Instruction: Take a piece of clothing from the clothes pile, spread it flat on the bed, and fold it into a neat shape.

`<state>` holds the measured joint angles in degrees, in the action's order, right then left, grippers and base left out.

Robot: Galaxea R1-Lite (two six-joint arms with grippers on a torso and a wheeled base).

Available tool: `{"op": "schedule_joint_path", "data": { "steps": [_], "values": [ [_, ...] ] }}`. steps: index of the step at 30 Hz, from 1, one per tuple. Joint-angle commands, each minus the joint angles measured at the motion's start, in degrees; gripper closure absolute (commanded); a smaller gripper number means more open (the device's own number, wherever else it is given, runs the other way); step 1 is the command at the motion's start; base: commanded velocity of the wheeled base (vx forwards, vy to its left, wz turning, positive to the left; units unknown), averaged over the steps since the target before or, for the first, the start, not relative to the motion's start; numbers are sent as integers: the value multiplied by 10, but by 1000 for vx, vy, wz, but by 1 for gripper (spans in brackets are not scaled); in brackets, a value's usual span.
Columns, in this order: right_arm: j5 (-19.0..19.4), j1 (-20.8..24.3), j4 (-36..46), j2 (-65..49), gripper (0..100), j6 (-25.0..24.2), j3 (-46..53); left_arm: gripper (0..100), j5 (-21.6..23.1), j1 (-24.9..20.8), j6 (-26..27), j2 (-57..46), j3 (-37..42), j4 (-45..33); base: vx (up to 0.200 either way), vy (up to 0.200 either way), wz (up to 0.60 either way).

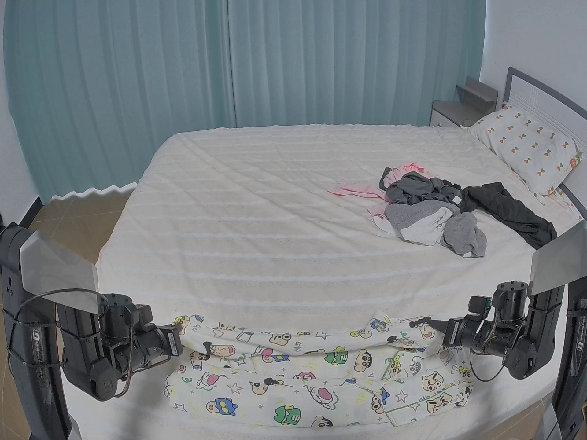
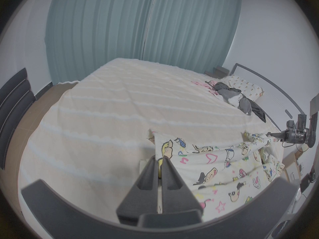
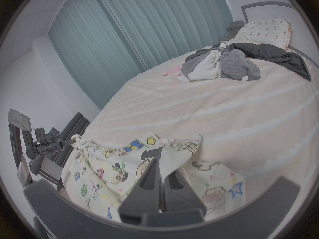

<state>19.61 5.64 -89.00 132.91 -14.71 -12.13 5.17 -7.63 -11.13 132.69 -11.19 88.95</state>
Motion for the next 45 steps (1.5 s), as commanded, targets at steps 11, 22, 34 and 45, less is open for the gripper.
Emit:
{"op": "schedule_joint_path", "data": {
  "steps": [11, 22, 34, 45],
  "values": [
    [12, -10, -6, 9, 100, 72, 85, 100, 40, 2, 12, -8, 86, 10, 0, 0, 0],
    [10, -25, -6, 59, 100, 125, 120, 100, 41, 2, 30, -2, 110, 10, 0, 0, 0],
    [9, -21, -6, 86, 100, 132, 120, 100, 45, -2, 34, 27, 111, 10, 0, 0, 0],
    [7, -32, -6, 70, 0, 130, 120, 0, 45, 11, 34, 31, 110, 10, 0, 0, 0]
  ]
}}
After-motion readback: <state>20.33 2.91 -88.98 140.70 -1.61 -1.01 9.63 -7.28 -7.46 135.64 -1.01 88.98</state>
